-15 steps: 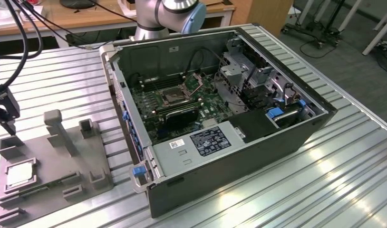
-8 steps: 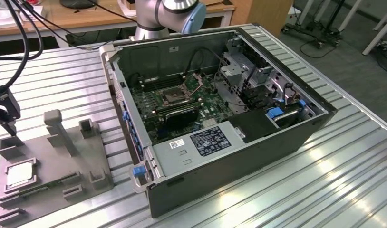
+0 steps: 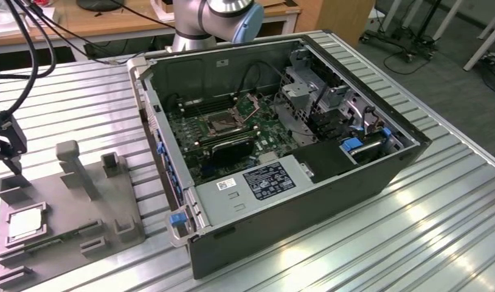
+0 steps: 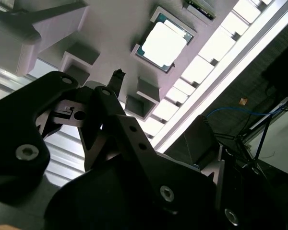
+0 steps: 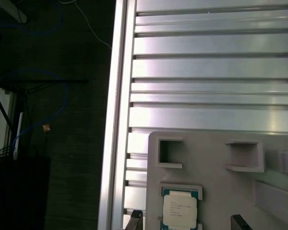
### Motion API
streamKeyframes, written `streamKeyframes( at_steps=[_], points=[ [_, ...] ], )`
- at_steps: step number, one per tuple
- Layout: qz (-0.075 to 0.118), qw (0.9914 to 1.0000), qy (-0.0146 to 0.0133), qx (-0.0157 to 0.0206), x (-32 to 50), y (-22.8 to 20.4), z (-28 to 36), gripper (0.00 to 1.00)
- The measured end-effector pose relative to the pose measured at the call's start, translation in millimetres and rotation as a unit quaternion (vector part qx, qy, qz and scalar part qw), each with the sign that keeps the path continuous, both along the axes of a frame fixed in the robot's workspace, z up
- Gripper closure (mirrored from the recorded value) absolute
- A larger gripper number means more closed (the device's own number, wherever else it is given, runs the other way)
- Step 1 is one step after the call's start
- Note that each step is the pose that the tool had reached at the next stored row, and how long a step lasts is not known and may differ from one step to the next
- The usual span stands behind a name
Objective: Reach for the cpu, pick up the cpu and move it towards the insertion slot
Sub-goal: 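Reach for the cpu, then pick up the cpu and move it towards the insertion slot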
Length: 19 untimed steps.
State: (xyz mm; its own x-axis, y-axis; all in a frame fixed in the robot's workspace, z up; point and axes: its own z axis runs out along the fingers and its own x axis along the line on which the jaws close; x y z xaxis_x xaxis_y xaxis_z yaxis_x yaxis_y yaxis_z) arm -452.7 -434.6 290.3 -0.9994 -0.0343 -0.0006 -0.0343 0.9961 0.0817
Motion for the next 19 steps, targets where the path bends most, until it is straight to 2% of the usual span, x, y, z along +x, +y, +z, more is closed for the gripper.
streamKeyframes(
  at_steps=[5, 10, 19],
  points=[
    [0.0, 1.0, 0.0001, 0.0006, 0.0, -0.4, -2.9, 0.22],
    [0.0, 0.99999, -0.0001, 0.0037, 0.0, -1.0, -6.5, 0.22],
    [0.0, 0.99999, 0.0, 0.0039, 0.0, -1.3, -16.7, 0.22]
  ],
)
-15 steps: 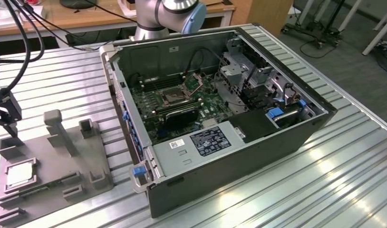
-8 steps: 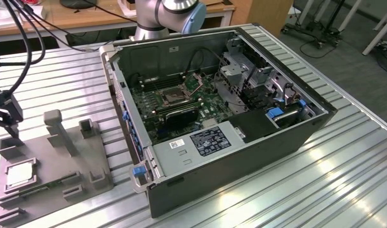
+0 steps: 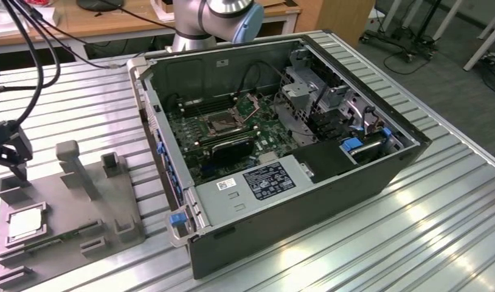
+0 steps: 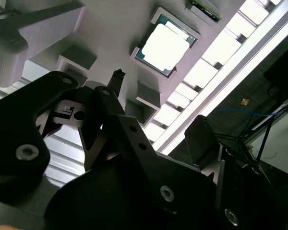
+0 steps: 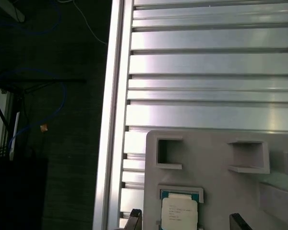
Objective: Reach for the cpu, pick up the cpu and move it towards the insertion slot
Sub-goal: 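Pick up the cpu and move it towards the insertion slot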
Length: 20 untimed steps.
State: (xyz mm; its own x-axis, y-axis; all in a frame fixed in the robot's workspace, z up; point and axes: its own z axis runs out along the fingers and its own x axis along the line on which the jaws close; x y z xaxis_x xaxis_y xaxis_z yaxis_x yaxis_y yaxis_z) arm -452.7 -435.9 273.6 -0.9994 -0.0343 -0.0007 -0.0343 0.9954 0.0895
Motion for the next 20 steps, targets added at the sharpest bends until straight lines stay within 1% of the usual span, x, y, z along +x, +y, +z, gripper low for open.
streamKeyframes(
  at_steps=[7, 20],
  points=[
    [0.0, 1.0, 0.0, 0.0, 0.0, -0.3, -8.9, 0.22],
    [0.0, 1.0, 0.0, 0.0005, 0.0, -0.9, -21.8, 0.22]
  ],
)
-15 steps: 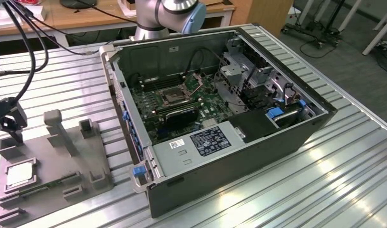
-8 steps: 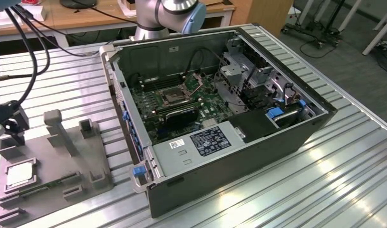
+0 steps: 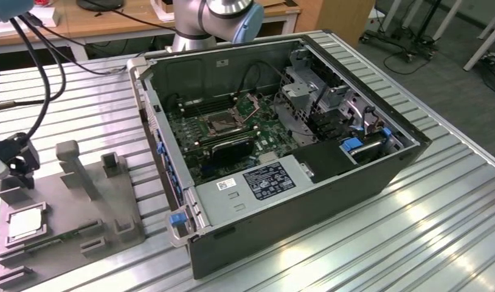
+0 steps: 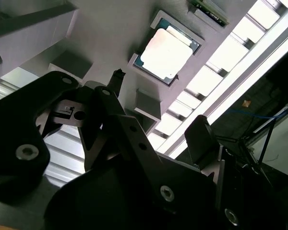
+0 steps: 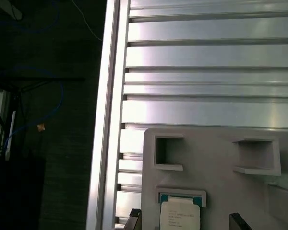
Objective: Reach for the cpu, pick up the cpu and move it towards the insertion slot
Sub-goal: 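Pick up the cpu and move it towards the insertion slot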
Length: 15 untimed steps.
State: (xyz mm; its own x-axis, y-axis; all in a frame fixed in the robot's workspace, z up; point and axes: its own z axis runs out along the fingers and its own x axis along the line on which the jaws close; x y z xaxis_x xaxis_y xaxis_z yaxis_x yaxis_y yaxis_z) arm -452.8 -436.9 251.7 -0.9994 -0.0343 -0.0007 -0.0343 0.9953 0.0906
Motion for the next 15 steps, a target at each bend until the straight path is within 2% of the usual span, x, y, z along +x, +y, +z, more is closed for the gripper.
streamKeyframes(
  at_steps=[4, 7, 10, 13, 15],
  points=[
    [0.0, 1.0, 0.0, 0.0004, 0.0, -0.5, -4.1, 0.22],
    [0.0, 1.0, 0.0001, 0.0004, 0.0, -2.6, -8.4, 0.22],
    [0.0, 1.0, 0.0, 0.0004, 0.0, -6.6, -12.4, 0.22],
    [0.0, 1.0, 0.0, 0.0003, 0.0, -12.8, -15.5, 0.22],
    [0.0, 1.0, 0.0, -0.0009, 0.0, -15.5, -17.5, 0.22]
  ],
)
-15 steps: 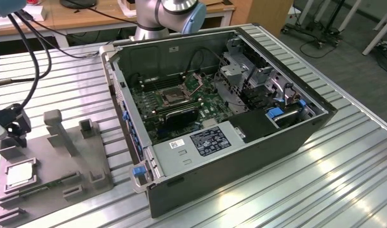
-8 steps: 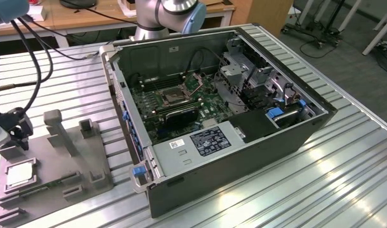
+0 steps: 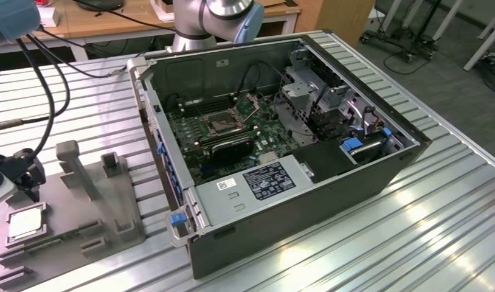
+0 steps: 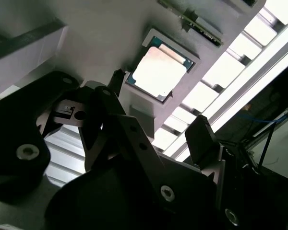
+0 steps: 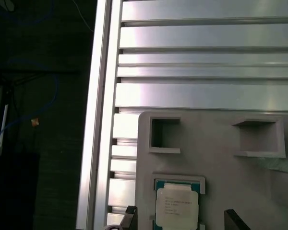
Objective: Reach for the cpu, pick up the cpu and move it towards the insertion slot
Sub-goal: 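Pick up the cpu and move it towards the insertion slot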
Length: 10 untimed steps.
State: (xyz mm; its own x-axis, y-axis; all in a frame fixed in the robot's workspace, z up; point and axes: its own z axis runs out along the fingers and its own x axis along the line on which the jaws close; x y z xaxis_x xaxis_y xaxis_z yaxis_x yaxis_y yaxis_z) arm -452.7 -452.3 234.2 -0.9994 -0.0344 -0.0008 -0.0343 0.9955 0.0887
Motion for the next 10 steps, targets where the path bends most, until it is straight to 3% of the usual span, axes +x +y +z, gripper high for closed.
streamKeyframes(
  at_steps=[2, 5, 7, 10],
  points=[
    [0.0, 0.99999, 0.0, -0.004, 0.0, -0.3, -1.6, 0.22],
    [0.0, 0.99992, 0.0001, -0.0129, 0.0, -0.4, -3.3, 0.22],
    [0.0, 0.99989, 0.0, -0.0151, 0.0, -0.5, -3.6, 0.22],
    [0.0, 0.99988, 0.0, -0.0157, 0.0, -0.4, -3.6, 0.22]
  ],
)
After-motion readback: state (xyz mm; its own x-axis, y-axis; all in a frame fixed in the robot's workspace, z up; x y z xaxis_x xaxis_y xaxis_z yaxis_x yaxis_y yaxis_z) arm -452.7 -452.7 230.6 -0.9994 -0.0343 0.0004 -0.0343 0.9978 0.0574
